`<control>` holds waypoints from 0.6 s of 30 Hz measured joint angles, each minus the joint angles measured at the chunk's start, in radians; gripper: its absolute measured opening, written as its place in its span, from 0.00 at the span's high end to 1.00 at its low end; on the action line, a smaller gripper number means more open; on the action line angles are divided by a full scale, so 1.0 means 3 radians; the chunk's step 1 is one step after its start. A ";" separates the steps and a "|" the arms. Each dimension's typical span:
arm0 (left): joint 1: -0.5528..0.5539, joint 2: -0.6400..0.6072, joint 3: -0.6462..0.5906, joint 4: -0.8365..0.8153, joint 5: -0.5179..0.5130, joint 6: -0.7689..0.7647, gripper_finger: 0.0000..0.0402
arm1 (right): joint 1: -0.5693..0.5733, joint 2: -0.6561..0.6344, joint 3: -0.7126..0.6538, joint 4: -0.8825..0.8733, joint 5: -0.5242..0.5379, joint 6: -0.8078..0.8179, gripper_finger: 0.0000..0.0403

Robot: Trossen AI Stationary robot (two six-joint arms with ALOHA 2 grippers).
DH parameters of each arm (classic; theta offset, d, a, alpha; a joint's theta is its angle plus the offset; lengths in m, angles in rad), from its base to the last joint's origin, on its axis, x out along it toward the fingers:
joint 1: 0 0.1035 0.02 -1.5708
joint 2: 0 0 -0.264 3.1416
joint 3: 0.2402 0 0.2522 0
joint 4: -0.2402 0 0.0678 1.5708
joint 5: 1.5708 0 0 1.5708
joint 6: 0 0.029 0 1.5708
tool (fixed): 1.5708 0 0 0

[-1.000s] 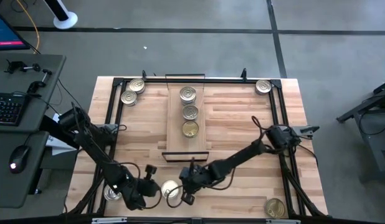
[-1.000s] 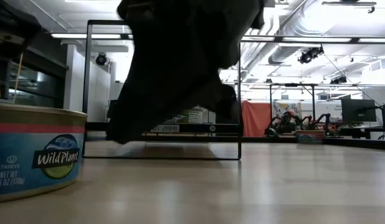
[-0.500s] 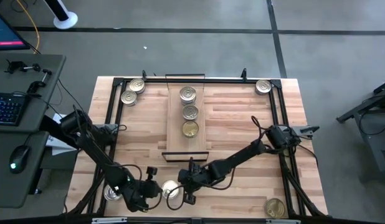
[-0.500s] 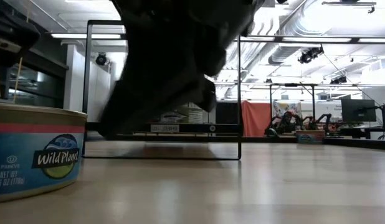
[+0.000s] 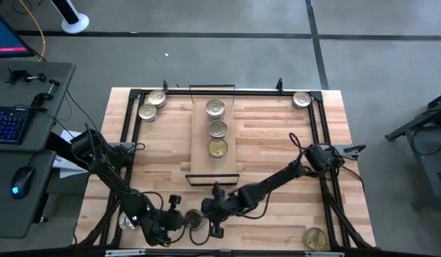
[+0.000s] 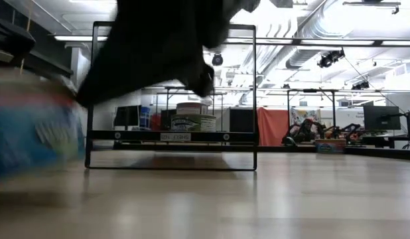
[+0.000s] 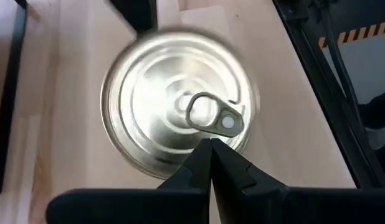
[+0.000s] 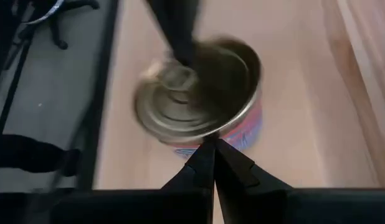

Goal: Stack canned seafood by type on shelf
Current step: Stack the blue pink tuna can on top of the other blue pink tuna can on the shelf

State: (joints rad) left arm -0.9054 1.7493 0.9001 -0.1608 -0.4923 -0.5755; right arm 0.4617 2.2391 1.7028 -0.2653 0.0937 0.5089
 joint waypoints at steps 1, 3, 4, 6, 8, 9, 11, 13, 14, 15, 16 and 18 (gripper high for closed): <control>0.0000 0.0004 0.0000 -0.0004 0.0008 0.0003 1.00 | 0.0010 -0.0003 0.0062 -0.0012 -0.0002 -0.0058 1.00; 0.0010 0.0024 -0.0008 -0.0046 -0.0039 0.0011 1.00 | 0.0023 -0.0015 0.0160 0.0019 -0.0018 -0.0137 1.00; 0.0016 0.0039 -0.0027 -0.0105 -0.0069 0.0009 1.00 | 0.0024 -0.0017 0.0201 0.0005 -0.0057 -0.0172 1.00; 0.0032 0.0044 -0.0023 -0.0098 -0.0117 0.0003 1.00 | 0.0016 -0.0014 0.0264 -0.0020 -0.0104 -0.0244 1.00; 0.0057 0.0046 -0.0009 -0.0102 -0.0121 -0.0034 1.00 | 0.0013 -0.0013 0.0287 -0.0022 -0.0127 -0.0291 1.00; 0.0060 0.0062 -0.0012 -0.0144 -0.0115 -0.0051 1.00 | 0.0010 -0.0013 0.0290 -0.0020 -0.0124 -0.0299 1.00; 0.0094 0.0104 -0.0019 -0.0146 -0.0098 -0.0052 1.00 | 0.0008 -0.0013 0.0291 -0.0026 -0.0142 -0.0304 1.00; 0.0101 0.0102 -0.0016 -0.0183 -0.0088 -0.0040 1.00 | 0.0004 -0.0009 0.0320 -0.0097 -0.0153 -0.0306 1.00; 0.0103 0.0099 -0.0013 -0.0235 -0.0087 -0.0025 1.00 | 0.0005 -0.0008 0.0362 -0.0143 -0.0158 -0.0332 1.00; 0.0099 0.0092 -0.0013 -0.0324 -0.0080 -0.0048 1.00 | 0.0005 -0.0008 0.0428 -0.0217 -0.0166 -0.0375 1.00; 0.0098 0.0075 -0.0014 -0.0448 -0.0077 -0.0114 1.00 | 0.0005 -0.0008 0.0499 -0.0314 -0.0163 -0.0429 1.00; 0.0095 -0.0003 -0.0019 -0.0665 -0.0083 -0.0326 1.00 | 0.0003 -0.0011 0.0634 -0.0471 -0.0156 -0.0562 1.00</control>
State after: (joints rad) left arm -0.8768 1.7482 0.8944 -0.3604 -0.5173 -0.6733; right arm 0.4626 2.2357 1.8930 -0.4066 0.0468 0.3404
